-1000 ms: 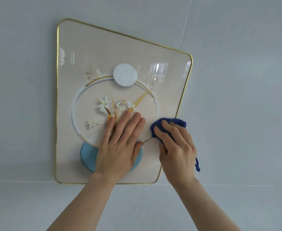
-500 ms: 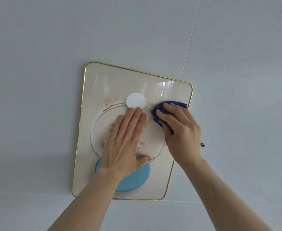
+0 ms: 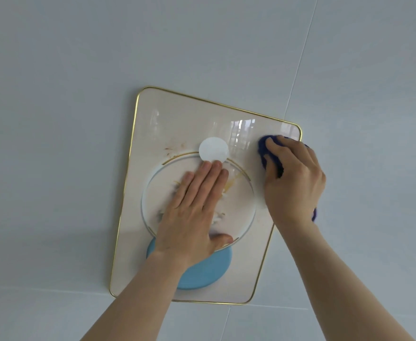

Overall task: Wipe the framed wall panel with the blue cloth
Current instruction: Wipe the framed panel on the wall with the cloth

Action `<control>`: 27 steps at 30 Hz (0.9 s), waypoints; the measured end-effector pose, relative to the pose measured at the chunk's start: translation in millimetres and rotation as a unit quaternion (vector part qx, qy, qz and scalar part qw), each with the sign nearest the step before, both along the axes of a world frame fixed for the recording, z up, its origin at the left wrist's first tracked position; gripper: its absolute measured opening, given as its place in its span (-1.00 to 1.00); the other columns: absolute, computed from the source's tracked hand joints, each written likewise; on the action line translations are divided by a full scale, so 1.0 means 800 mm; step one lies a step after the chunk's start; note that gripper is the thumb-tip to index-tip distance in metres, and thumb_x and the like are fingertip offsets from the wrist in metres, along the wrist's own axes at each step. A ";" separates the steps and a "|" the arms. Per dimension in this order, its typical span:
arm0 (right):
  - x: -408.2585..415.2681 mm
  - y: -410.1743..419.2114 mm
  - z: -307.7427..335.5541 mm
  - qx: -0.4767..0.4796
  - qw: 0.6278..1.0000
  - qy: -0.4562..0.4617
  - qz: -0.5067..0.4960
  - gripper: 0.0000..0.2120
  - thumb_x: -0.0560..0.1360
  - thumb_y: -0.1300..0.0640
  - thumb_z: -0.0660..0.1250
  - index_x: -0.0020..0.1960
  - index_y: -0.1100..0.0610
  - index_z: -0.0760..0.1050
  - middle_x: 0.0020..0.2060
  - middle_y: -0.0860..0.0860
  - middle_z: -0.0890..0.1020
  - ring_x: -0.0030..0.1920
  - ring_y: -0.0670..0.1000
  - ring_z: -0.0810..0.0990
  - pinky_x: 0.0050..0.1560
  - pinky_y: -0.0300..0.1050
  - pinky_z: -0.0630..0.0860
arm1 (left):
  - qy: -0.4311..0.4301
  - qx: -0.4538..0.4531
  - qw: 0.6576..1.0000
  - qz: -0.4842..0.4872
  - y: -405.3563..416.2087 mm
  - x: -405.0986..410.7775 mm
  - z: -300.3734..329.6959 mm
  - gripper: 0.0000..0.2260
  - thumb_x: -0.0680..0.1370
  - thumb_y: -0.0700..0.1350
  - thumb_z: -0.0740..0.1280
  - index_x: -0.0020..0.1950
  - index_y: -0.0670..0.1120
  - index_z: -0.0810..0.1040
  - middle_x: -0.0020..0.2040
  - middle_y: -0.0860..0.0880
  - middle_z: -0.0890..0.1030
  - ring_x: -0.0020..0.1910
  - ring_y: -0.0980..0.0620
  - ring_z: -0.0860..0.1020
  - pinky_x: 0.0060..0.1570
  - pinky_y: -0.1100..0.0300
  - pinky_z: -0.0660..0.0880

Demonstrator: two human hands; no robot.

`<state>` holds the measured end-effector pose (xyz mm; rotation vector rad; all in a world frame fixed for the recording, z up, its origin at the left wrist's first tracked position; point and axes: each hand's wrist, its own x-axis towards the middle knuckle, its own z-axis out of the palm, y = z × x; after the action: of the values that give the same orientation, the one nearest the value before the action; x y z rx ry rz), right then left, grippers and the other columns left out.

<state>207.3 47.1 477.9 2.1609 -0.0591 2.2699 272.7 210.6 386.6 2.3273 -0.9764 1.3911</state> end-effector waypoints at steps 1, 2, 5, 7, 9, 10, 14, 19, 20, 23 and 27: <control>0.001 -0.001 0.003 0.008 1.000 0.000 -0.003 -0.73 0.46 0.37 0.47 0.10 0.14 0.74 0.07 0.04 0.77 0.09 0.15 0.70 -0.08 -0.20 0.45 | 0.001 0.001 1.000 0.000 0.000 0.000 0.000 0.16 0.38 0.46 0.36 0.70 -0.12 -0.13 0.72 -0.09 -0.14 0.70 -0.07 -0.17 0.66 -0.08 -0.09; 0.001 -0.002 0.004 0.005 1.000 0.004 0.001 -0.71 0.44 0.39 0.47 0.10 0.14 0.74 0.06 0.05 0.77 0.08 0.16 0.70 -0.07 -0.21 0.44 | 0.002 0.001 1.000 -0.001 -0.001 0.000 0.000 0.16 0.38 0.46 0.36 0.70 -0.12 -0.13 0.72 -0.09 -0.14 0.70 -0.07 -0.17 0.66 -0.09 -0.07; -0.002 -0.004 0.010 -0.017 0.999 0.004 0.033 -0.75 0.47 0.36 0.49 0.10 0.15 0.74 0.07 0.06 0.77 0.09 0.13 0.70 0.04 -0.30 0.43 | 0.006 0.001 1.000 0.001 0.000 0.001 0.000 0.16 0.39 0.47 0.35 0.70 -0.13 -0.15 0.72 -0.10 -0.16 0.69 -0.07 -0.18 0.66 -0.10 -0.06; 0.000 0.002 0.014 -0.019 0.998 0.004 0.065 -0.77 0.50 0.34 0.49 0.12 0.16 0.73 0.10 0.08 0.76 0.15 0.13 0.70 0.14 -0.30 0.45 | 0.006 0.002 1.000 0.000 0.000 0.001 0.000 0.16 0.39 0.47 0.35 0.70 -0.13 -0.15 0.72 -0.10 -0.16 0.69 -0.07 -0.18 0.66 -0.08 -0.09; 0.008 0.012 0.016 -0.033 0.994 0.018 0.100 -0.78 0.53 0.35 0.47 0.14 0.17 0.72 0.14 0.09 0.74 0.23 0.14 0.68 0.23 -0.24 0.50 | 0.005 0.001 1.000 -0.004 0.000 0.001 0.000 0.16 0.39 0.47 0.35 0.70 -0.13 -0.14 0.72 -0.09 -0.15 0.70 -0.07 -0.17 0.65 -0.07 -0.11; 0.012 0.018 0.014 -0.045 0.992 0.028 0.110 -0.78 0.54 0.35 0.46 0.16 0.18 0.72 0.17 0.09 0.73 0.28 0.15 0.66 0.28 -0.18 0.52 | 0.002 0.001 1.000 -0.003 -0.001 0.001 0.000 0.16 0.39 0.47 0.35 0.70 -0.13 -0.14 0.72 -0.09 -0.15 0.70 -0.07 -0.17 0.65 -0.07 -0.11; 0.018 0.021 -0.002 -0.122 0.985 0.074 0.095 -0.79 0.59 0.33 0.43 0.20 0.21 0.70 0.26 0.12 0.69 0.40 0.18 0.57 0.35 0.02 0.56 | -0.003 -0.001 1.000 0.003 -0.002 0.003 -0.001 0.16 0.39 0.47 0.35 0.70 -0.13 -0.13 0.72 -0.11 -0.13 0.70 -0.08 -0.16 0.65 -0.07 -0.12; 0.015 0.017 -0.053 -0.151 0.984 0.078 0.049 -0.72 0.57 0.37 0.44 0.25 0.20 0.68 0.25 0.13 0.70 0.39 0.18 0.58 0.29 0.15 0.60 | -0.015 0.003 1.000 0.015 -0.002 0.006 -0.003 0.13 0.41 0.47 0.33 0.70 -0.14 -0.12 0.72 -0.12 -0.12 0.70 -0.09 -0.14 0.66 -0.08 -0.10; 0.018 0.020 -0.058 -0.134 0.988 0.064 0.046 -0.73 0.57 0.38 0.44 0.24 0.19 0.69 0.24 0.13 0.70 0.38 0.18 0.60 0.29 0.15 0.60 | -0.016 0.002 1.000 0.014 -0.002 0.006 -0.003 0.13 0.41 0.47 0.33 0.70 -0.14 -0.11 0.72 -0.12 -0.11 0.70 -0.09 -0.12 0.66 -0.08 -0.09; 0.023 0.024 -0.060 -0.113 0.992 0.046 0.046 -0.73 0.56 0.39 0.43 0.21 0.19 0.70 0.22 0.13 0.71 0.35 0.19 0.62 0.29 0.14 0.60 | -0.023 0.003 1.000 0.011 0.001 0.008 -0.002 0.12 0.40 0.48 0.34 0.70 -0.12 -0.07 0.72 -0.11 -0.09 0.70 -0.09 -0.10 0.65 -0.07 -0.06; 0.011 0.006 -0.080 -0.066 0.997 0.038 0.021 -0.74 0.56 0.37 0.44 0.20 0.15 0.71 0.22 0.11 0.71 0.31 0.17 0.64 0.19 0.12 0.64 | -0.032 -0.003 0.999 0.001 0.002 0.010 -0.003 0.12 0.38 0.46 0.38 0.69 -0.10 -0.02 0.72 -0.11 -0.04 0.70 -0.09 -0.08 0.65 -0.08 -0.02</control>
<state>216.5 51.6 414.2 2.1985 0.1348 2.1428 280.4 212.3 384.3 2.2930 -0.9875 1.4757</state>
